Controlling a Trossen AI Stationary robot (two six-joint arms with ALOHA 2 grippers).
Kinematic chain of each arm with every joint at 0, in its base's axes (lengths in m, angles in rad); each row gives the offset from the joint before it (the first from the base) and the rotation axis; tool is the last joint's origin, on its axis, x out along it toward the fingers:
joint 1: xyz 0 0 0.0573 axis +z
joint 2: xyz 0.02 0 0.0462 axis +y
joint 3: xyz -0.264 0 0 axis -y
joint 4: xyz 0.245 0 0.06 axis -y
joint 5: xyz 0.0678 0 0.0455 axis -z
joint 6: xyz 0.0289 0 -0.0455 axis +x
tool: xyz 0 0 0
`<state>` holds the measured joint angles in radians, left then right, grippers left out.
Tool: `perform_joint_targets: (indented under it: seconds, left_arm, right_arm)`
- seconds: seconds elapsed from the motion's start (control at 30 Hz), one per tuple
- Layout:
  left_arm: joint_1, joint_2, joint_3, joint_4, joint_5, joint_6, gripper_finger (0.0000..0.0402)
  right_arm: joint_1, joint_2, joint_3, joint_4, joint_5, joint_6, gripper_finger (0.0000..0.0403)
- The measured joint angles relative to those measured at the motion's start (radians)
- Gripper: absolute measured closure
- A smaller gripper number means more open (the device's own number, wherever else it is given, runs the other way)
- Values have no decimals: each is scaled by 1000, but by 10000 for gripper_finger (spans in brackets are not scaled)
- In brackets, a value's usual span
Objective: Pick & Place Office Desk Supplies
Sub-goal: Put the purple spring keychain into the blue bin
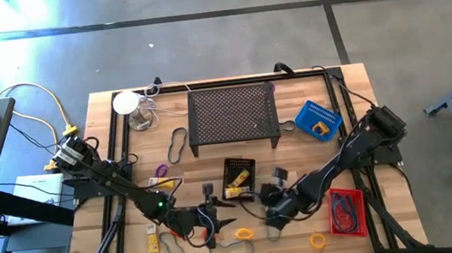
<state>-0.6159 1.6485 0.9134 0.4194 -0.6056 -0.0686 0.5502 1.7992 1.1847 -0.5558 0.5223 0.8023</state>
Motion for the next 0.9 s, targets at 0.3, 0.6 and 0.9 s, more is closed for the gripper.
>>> perform_joint_targets:
  seconds: [0.3,0.6,0.9]
  left_arm:
    - [0,3,0,-6,0,-11,232]
    - [6,86,0,8,16,-14,232]
    - [7,116,0,64,61,-14,231]
  right_arm:
    - [73,0,0,-621,106,531,386]
    - [138,-81,-54,-967,160,885,386]
    - [13,-348,-275,-1015,199,938,386]
